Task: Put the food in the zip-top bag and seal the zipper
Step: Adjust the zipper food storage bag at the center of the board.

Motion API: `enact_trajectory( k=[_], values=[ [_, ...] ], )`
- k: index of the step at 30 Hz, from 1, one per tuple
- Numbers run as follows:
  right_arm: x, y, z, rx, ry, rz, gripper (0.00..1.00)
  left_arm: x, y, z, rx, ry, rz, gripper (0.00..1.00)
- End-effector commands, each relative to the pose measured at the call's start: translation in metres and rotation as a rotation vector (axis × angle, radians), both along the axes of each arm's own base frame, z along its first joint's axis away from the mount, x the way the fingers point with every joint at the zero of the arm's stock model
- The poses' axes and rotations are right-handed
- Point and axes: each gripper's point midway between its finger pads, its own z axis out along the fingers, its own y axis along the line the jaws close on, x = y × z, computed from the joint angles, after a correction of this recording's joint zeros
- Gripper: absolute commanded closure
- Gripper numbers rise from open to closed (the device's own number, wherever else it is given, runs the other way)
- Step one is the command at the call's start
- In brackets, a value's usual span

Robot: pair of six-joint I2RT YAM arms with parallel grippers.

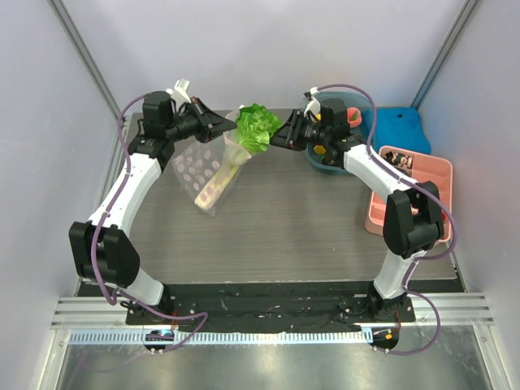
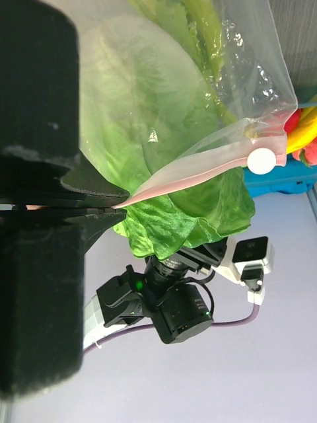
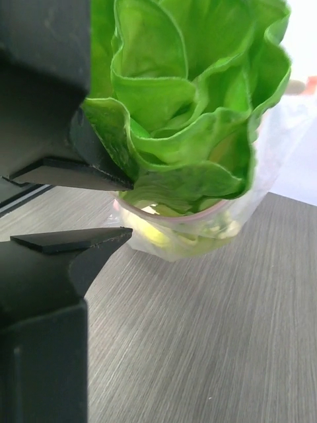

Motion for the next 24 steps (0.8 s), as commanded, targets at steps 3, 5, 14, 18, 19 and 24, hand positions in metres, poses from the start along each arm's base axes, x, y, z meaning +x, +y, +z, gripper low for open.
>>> enact_trajectory(
  k=[3, 5, 14, 18, 19, 24],
  values=[
    [0.015, 0.002, 0.002, -0.050, -0.060, -0.037, 0.70, -0.017, -0.003, 0.052, -0.043, -0.177, -0.049, 1.00],
    [0.019, 0.002, -0.002, -0.061, -0.058, -0.050, 0.71, -0.017, -0.004, 0.052, -0.043, -0.181, -0.052, 1.00],
    [0.029, 0.014, 0.015, 0.049, -0.067, -0.051, 0.71, -0.019, -0.005, 0.046, -0.047, -0.157, -0.071, 1.00],
    [0.023, 0.028, 0.013, 0.065, -0.036, 0.019, 0.71, -0.020, -0.006, 0.045, -0.046, -0.150, -0.074, 1.00],
    [0.021, 0.031, 0.011, 0.063, -0.029, 0.034, 0.71, -0.020, -0.006, 0.045, -0.046, -0.150, -0.074, 1.00],
    [0.011, 0.044, -0.001, 0.015, -0.037, 0.098, 0.69, -0.022, -0.005, 0.044, -0.046, -0.148, -0.074, 1.00]
  ],
)
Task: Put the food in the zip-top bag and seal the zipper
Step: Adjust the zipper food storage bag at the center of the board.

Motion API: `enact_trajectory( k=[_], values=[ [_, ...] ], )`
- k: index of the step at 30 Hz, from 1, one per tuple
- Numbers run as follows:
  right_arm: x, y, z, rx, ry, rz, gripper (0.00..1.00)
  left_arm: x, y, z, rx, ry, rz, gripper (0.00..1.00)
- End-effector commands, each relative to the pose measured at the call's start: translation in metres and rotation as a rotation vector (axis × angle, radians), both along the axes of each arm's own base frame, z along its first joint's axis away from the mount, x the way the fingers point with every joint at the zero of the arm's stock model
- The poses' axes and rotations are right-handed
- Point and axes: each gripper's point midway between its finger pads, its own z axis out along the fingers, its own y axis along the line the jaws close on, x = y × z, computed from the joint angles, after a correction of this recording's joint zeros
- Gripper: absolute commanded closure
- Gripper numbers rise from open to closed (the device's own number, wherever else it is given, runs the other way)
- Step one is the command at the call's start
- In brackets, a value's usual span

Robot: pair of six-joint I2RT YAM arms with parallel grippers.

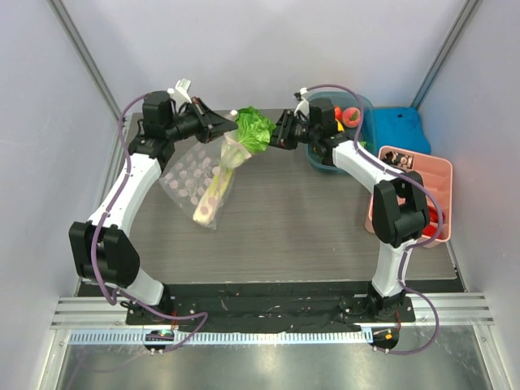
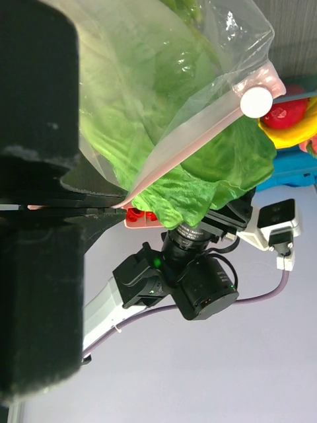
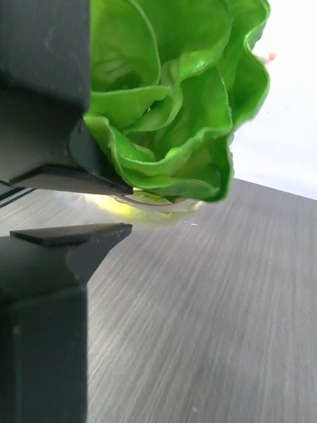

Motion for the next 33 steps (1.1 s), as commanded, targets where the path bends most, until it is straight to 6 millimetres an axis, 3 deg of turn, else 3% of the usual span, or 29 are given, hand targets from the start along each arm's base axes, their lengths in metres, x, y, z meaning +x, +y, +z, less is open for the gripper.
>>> enact_trajectory(
  k=[1, 3, 6, 7, 11, 13, 15, 16, 19, 23, 24, 26, 27, 29, 30, 33],
  values=[
    [-0.010, 0.021, 0.017, 0.008, -0.061, 0.096, 0.66, -0.019, -0.002, 0.043, -0.037, -0.140, -0.043, 1.00],
    [-0.009, 0.024, 0.020, 0.002, -0.086, 0.108, 0.53, -0.020, -0.002, 0.041, -0.036, -0.138, -0.043, 1.00],
    [-0.016, 0.028, 0.019, 0.007, -0.064, 0.129, 0.42, -0.021, -0.001, 0.042, -0.036, -0.139, -0.040, 1.00],
    [-0.015, 0.031, 0.033, 0.057, -0.080, 0.128, 0.42, -0.022, -0.002, 0.042, -0.034, -0.140, -0.042, 1.00],
    [-0.025, 0.035, 0.040, 0.120, -0.077, 0.155, 0.44, -0.023, -0.002, 0.042, -0.036, -0.136, -0.048, 1.00],
    [-0.026, 0.037, 0.035, 0.112, -0.067, 0.161, 0.54, -0.024, -0.003, 0.041, -0.040, -0.132, -0.058, 1.00],
    [-0.025, 0.037, 0.028, 0.089, -0.073, 0.158, 0.77, -0.025, -0.003, 0.040, -0.039, -0.133, -0.061, 1.00],
    [-0.024, 0.035, 0.021, 0.063, -0.050, 0.141, 0.82, -0.025, -0.003, 0.041, -0.040, -0.136, -0.064, 1.00],
    [-0.023, 0.031, 0.022, 0.048, -0.060, 0.147, 0.99, -0.025, -0.002, 0.041, -0.038, -0.137, -0.059, 1.00],
    [-0.023, 0.012, 0.053, 0.081, -0.091, 0.126, 0.99, -0.025, 0.008, 0.029, 0.028, -0.103, -0.018, 1.00],
    [-0.026, 0.003, 0.073, 0.096, -0.125, 0.114, 0.99, -0.026, 0.013, 0.035, 0.088, -0.172, -0.009, 1.00],
    [-0.038, -0.002, 0.098, 0.104, -0.189, 0.133, 0.99, -0.024, 0.026, 0.021, 0.198, -0.158, 0.055, 1.00],
    [-0.053, -0.004, 0.119, 0.109, -0.227, 0.144, 0.99, -0.023, 0.033, 0.023, 0.265, -0.212, 0.068, 1.00],
    [-0.071, -0.002, 0.132, 0.105, -0.267, 0.178, 0.99, -0.025, 0.045, 0.008, 0.390, -0.183, 0.099, 1.00],
    [-0.081, -0.002, 0.129, 0.079, -0.250, 0.196, 0.99, -0.028, 0.047, 0.003, 0.438, -0.183, 0.093, 1.00],
    [-0.107, 0.000, 0.136, 0.030, -0.281, 0.228, 0.99, -0.034, 0.054, 0.001, 0.560, -0.240, 0.070, 1.00]
  ],
)
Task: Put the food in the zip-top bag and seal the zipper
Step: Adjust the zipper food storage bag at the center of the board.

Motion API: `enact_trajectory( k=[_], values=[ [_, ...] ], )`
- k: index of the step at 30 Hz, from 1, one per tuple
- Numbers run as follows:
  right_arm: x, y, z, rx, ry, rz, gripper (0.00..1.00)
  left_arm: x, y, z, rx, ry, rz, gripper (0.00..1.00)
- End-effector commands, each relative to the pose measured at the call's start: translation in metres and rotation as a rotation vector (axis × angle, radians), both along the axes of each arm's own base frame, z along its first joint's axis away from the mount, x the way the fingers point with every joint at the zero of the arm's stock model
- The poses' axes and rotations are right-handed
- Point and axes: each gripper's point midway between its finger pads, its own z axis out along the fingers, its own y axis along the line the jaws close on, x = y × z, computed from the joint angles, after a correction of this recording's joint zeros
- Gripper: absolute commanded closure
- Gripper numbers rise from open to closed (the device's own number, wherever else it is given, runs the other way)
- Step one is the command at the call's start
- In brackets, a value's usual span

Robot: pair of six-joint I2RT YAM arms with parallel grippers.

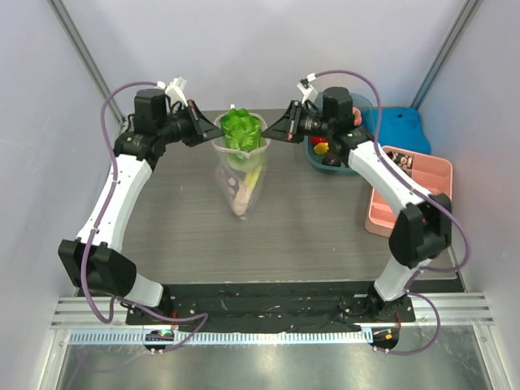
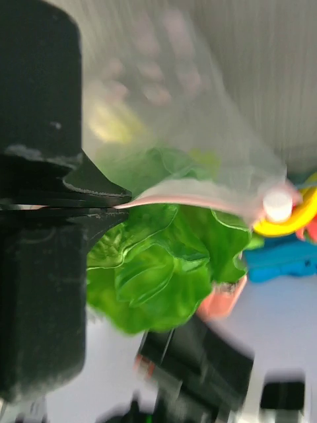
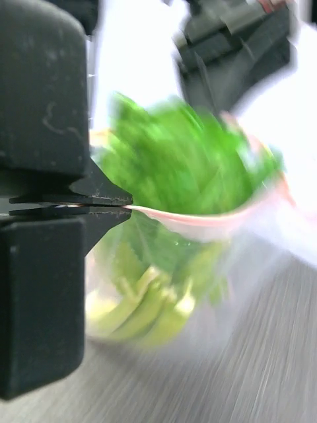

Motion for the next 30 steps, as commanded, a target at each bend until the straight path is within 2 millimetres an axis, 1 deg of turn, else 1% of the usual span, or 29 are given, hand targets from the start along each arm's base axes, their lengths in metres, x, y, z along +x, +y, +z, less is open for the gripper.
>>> enact_trajectory(
  k=[1, 3, 4, 5, 6, 7, 8, 9, 10, 11, 12, 13, 14, 15, 17, 19, 20, 22, 23, 25, 26, 27, 29, 30],
  values=[
    [-0.064, 0.005, 0.070, -0.023, -0.236, 0.113, 0.99, -0.020, 0.023, 0.015, 0.247, -0.154, -0.009, 1.00],
    [-0.069, 0.003, 0.072, -0.051, -0.236, 0.107, 0.99, -0.026, 0.022, 0.018, 0.262, -0.168, -0.029, 1.00],
    [-0.070, 0.003, 0.087, -0.046, -0.268, 0.105, 0.99, -0.030, 0.022, 0.027, 0.270, -0.198, -0.034, 1.00],
    [-0.071, 0.003, 0.090, -0.055, -0.275, 0.103, 0.99, -0.032, 0.021, 0.031, 0.273, -0.212, -0.040, 1.00],
    [-0.070, 0.000, 0.088, -0.084, -0.262, 0.084, 0.99, -0.035, 0.018, 0.034, 0.272, -0.228, -0.056, 1.00],
    [-0.070, 0.000, 0.089, -0.104, -0.295, 0.087, 0.99, -0.038, 0.017, 0.036, 0.282, -0.243, -0.066, 1.00],
    [-0.071, -0.002, 0.085, -0.119, -0.300, 0.083, 0.99, -0.042, 0.018, 0.030, 0.305, -0.252, -0.081, 1.00],
    [-0.069, -0.002, 0.076, -0.137, -0.297, 0.078, 0.99, -0.042, 0.018, 0.024, 0.322, -0.252, -0.078, 1.00],
    [-0.064, -0.005, 0.060, -0.169, -0.282, 0.061, 0.99, -0.043, 0.018, 0.018, 0.323, -0.241, -0.083, 1.00],
    [-0.061, -0.004, 0.052, -0.178, -0.274, 0.063, 0.99, -0.045, 0.017, 0.009, 0.319, -0.212, -0.087, 1.00],
    [-0.060, -0.004, 0.045, -0.188, -0.264, 0.063, 0.99, -0.047, 0.016, 0.008, 0.312, -0.199, -0.090, 1.00],
    [-0.056, -0.004, 0.041, -0.201, -0.273, 0.058, 0.99, -0.048, 0.015, 0.011, 0.300, -0.197, -0.088, 1.00],
    [-0.053, -0.005, 0.039, -0.207, -0.272, 0.052, 0.99, -0.049, 0.014, 0.018, 0.284, -0.202, -0.085, 1.00],
    [-0.052, -0.005, 0.042, -0.203, -0.281, 0.051, 0.99, -0.050, 0.014, 0.021, 0.277, -0.204, -0.084, 1.00],
    [-0.050, -0.003, 0.049, -0.193, -0.318, 0.061, 0.99, -0.053, 0.012, 0.035, 0.252, -0.237, -0.085, 1.00],
    [-0.045, -0.004, 0.039, -0.224, -0.339, 0.061, 0.99, -0.049, 0.013, 0.024, 0.270, -0.229, -0.078, 1.00],
    [-0.042, -0.004, 0.029, -0.240, -0.334, 0.074, 0.99, -0.046, 0.015, 0.009, 0.297, -0.183, -0.074, 1.00],
    [-0.041, -0.004, 0.022, -0.248, -0.333, 0.091, 0.99, -0.046, 0.017, -0.003, 0.315, -0.115, -0.080, 1.00],
    [-0.041, -0.004, 0.017, -0.260, -0.331, 0.101, 0.99, -0.050, 0.017, -0.011, 0.318, -0.057, -0.080, 1.00],
    [-0.040, -0.004, 0.013, -0.265, -0.326, 0.115, 0.99, -0.050, 0.016, -0.016, 0.287, -0.002, -0.065, 1.00],
    [-0.038, -0.005, 0.015, -0.266, -0.332, 0.114, 0.99, -0.050, 0.016, -0.013, 0.263, -0.004, -0.068, 1.00],
    [-0.033, -0.009, 0.018, -0.262, -0.334, 0.103, 0.83, -0.052, 0.015, -0.012, 0.242, -0.003, -0.066, 1.00],
    [-0.025, -0.016, 0.024, -0.249, -0.326, 0.079, 0.61, -0.051, 0.014, -0.002, 0.220, -0.056, -0.063, 1.00],
    [-0.014, -0.029, 0.027, -0.234, -0.290, 0.033, 0.42, -0.054, 0.014, 0.005, 0.213, -0.089, -0.068, 1.00]
  ],
)
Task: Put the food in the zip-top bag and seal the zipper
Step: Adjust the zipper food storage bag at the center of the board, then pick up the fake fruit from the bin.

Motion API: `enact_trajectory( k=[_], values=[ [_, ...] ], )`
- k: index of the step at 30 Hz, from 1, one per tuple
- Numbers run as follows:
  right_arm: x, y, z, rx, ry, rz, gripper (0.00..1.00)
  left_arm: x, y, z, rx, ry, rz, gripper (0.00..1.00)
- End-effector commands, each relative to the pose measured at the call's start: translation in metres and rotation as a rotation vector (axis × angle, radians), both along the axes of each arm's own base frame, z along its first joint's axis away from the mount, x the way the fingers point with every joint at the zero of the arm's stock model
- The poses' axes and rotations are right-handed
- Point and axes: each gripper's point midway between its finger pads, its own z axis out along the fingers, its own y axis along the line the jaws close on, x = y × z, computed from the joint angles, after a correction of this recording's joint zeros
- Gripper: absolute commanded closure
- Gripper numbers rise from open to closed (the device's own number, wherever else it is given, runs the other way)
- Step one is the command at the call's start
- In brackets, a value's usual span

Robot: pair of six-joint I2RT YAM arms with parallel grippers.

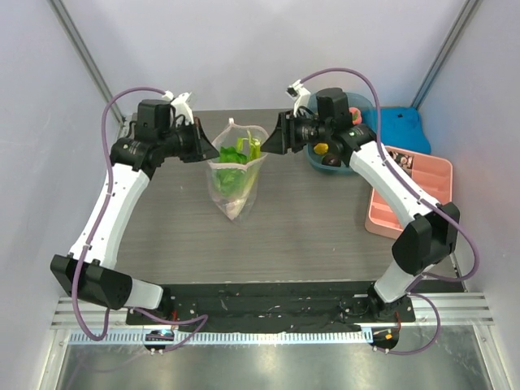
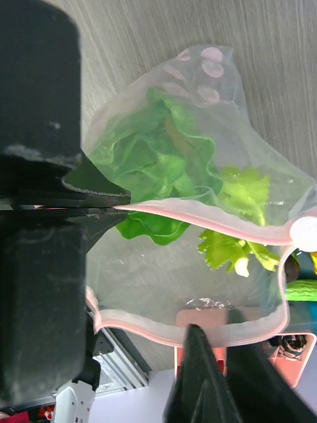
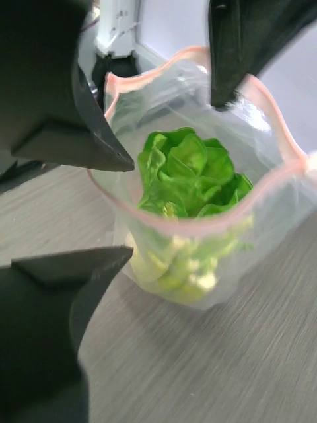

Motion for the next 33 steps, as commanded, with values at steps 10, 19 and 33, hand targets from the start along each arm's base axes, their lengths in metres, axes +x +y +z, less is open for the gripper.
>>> enact_trajectory(
  k=[10, 19, 33],
  values=[
    [0.143, -0.159, -0.026, -0.076, -0.009, -0.471, 0.20, -0.017, -0.009, 0.033, -0.079, -0.204, -0.129, 1.00],
    [0.217, -0.222, -0.097, -0.368, -0.056, -0.657, 0.20, -0.011, -0.011, 0.033, -0.084, -0.196, -0.131, 1.00],
    [0.248, -0.209, -0.125, -0.371, -0.125, -0.506, 0.25, -0.006, -0.012, 0.028, -0.076, -0.178, -0.130, 1.00]
  ],
)
